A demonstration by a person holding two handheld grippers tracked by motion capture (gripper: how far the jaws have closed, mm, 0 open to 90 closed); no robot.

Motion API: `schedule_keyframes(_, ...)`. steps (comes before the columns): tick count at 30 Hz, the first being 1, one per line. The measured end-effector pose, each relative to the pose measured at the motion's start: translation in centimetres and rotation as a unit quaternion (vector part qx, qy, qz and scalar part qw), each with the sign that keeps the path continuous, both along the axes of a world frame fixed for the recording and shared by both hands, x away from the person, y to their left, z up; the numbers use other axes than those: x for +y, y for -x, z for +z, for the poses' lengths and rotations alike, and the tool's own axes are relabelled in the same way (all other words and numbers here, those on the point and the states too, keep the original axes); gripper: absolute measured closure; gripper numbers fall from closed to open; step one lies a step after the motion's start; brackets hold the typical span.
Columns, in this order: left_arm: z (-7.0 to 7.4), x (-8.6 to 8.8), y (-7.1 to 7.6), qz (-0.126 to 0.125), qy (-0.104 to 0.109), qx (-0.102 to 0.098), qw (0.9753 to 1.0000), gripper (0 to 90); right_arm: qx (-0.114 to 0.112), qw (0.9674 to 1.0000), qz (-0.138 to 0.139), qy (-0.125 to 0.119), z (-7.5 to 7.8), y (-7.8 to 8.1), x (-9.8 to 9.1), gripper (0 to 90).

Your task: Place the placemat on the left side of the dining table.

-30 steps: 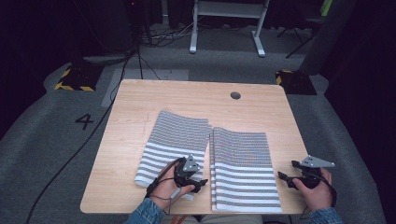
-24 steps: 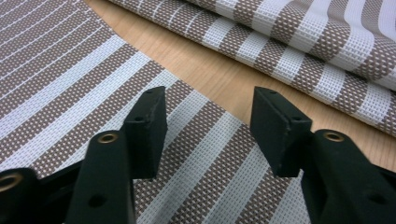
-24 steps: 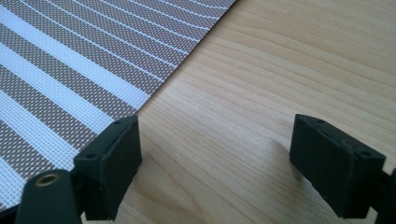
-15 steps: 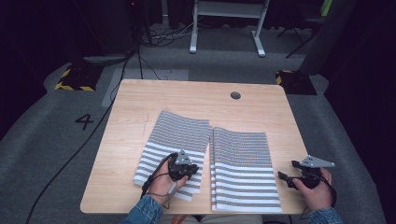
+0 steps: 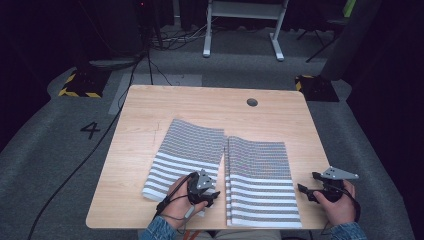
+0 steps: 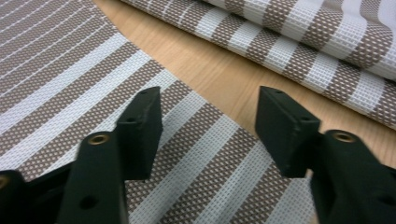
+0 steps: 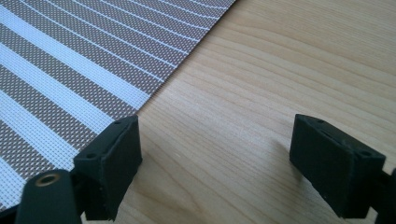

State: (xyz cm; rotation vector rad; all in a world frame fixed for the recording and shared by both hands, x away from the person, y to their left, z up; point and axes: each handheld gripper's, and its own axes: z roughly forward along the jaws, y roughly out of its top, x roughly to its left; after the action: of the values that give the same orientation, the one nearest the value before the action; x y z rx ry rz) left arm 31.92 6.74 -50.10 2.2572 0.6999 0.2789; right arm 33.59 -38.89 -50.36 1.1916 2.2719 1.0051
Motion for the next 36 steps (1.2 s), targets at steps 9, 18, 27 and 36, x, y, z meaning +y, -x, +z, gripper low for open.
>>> schedule_keyframes(9,0.0,0.8,-0.5,0.038,0.013,-0.002,0.9992,80.6,0.000,1.0000,0.000,-0.001,0.0,0.0,0.0,16.5)
schedule_keyframes(18,2.1,2.2,-0.8,0.036,0.060,0.002,0.9976,87.7,0.000,1.0000,0.001,0.000,0.0,0.0,0.0,16.4)
schedule_keyframes(27,7.5,5.2,-1.2,0.056,0.089,-0.058,0.9928,88.6,0.000,1.0000,0.000,0.001,0.0,-0.2,0.1,16.5)
schedule_keyframes(36,11.2,9.4,-2.4,0.100,0.108,-0.110,0.9831,88.8,-0.001,1.0000,0.002,0.001,0.0,-0.4,0.2,16.5)
